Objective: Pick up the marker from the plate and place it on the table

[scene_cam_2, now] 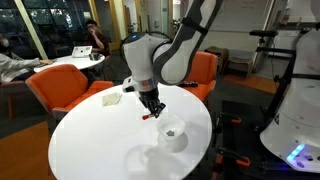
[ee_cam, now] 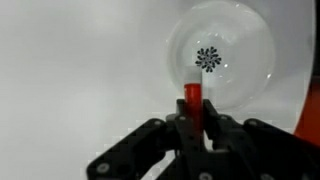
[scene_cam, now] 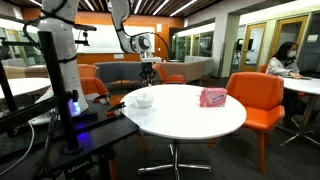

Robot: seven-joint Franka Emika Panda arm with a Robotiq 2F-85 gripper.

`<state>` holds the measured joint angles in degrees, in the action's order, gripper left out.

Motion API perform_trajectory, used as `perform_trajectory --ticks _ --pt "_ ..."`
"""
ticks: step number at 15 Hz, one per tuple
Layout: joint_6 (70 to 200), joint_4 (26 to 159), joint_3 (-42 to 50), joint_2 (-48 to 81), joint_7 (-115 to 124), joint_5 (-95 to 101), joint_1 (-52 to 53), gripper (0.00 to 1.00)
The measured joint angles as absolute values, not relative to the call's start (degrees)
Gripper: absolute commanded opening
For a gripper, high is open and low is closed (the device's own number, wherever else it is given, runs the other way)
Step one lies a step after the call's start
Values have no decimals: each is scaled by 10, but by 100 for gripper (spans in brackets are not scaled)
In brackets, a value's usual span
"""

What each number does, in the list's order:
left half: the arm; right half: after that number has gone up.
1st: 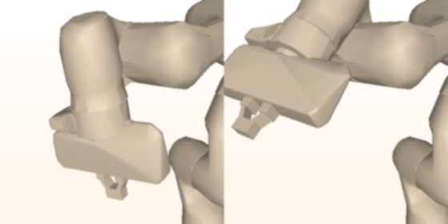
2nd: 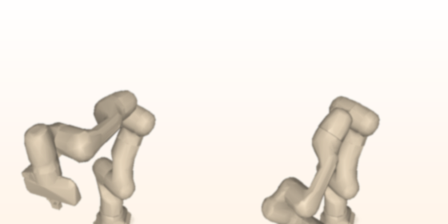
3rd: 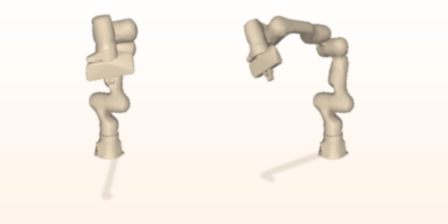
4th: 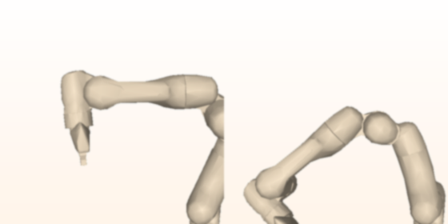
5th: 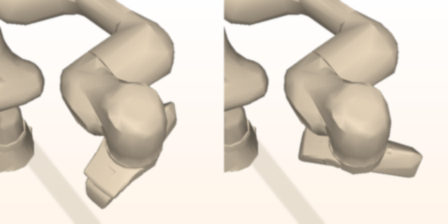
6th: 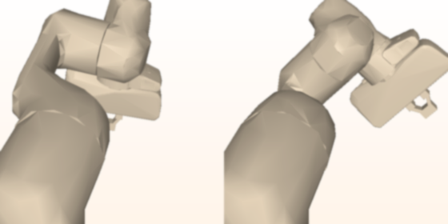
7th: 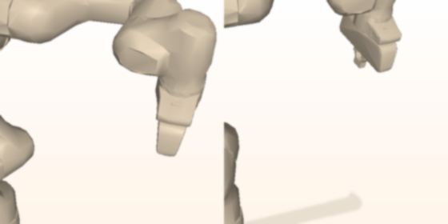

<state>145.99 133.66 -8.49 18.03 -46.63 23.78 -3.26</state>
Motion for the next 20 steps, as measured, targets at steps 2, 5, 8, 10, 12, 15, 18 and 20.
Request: perform_trajectory --ticks 2,5,8,10,12,15,18,20 --pt "1460 1298 -84 225 -500 263 -23 5" --pt "1459 1241 -81 296 -551 304 -13 5" --pt "1451 1193 -73 352 -586 350 7 5" --pt "1450 1167 -61 379 -594 389 27 46" --pt "1450 1152 -49 391 -594 420 42 59" --pt "1446 1150 -53 381 -606 406 35 81" --pt "1392 1168 -95 325 -687 282 -17 100" --pt "1342 1177 -113 266 -723 192 -52 100"
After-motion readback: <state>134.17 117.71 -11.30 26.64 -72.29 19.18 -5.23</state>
